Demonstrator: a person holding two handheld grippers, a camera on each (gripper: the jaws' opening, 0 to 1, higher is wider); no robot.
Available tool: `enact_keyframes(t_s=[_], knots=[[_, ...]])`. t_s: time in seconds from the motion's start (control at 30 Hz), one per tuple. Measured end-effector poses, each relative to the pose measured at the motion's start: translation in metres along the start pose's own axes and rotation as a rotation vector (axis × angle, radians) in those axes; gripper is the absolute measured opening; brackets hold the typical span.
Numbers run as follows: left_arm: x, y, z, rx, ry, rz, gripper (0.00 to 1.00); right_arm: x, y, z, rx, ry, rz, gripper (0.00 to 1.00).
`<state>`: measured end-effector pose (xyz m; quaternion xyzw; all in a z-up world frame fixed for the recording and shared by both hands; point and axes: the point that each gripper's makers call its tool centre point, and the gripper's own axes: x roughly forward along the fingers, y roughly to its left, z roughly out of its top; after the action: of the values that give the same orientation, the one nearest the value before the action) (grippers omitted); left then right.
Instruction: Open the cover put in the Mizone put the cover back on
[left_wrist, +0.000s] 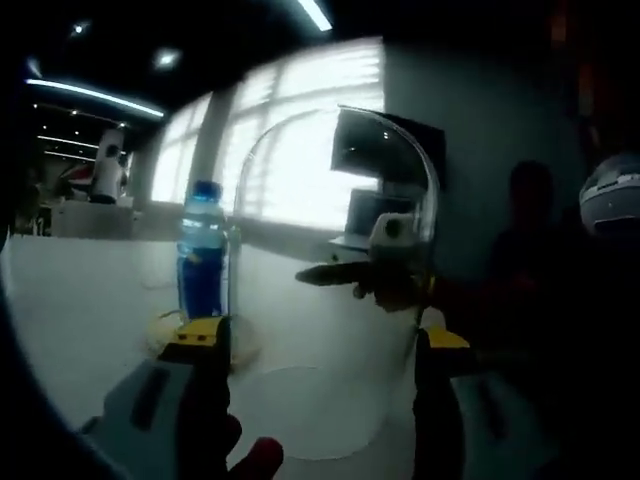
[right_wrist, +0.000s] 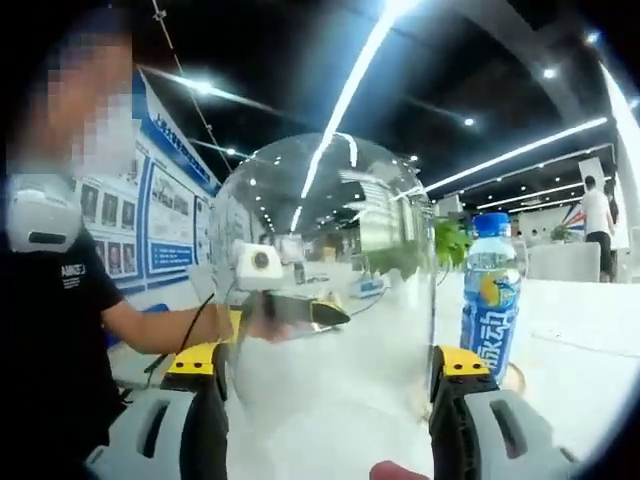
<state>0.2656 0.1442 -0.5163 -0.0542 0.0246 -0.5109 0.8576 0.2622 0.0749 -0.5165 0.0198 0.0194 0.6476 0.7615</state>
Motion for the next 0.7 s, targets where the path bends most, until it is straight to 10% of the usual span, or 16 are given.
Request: enact_keyframes(t_s=[0.7], knots=[[0.0081,-0.0059,-0.0021,0.001,0.019,-0.07,0.67,0.0027,-0.0039,-0.0094,0.002,-0.009,0.032,0.77]])
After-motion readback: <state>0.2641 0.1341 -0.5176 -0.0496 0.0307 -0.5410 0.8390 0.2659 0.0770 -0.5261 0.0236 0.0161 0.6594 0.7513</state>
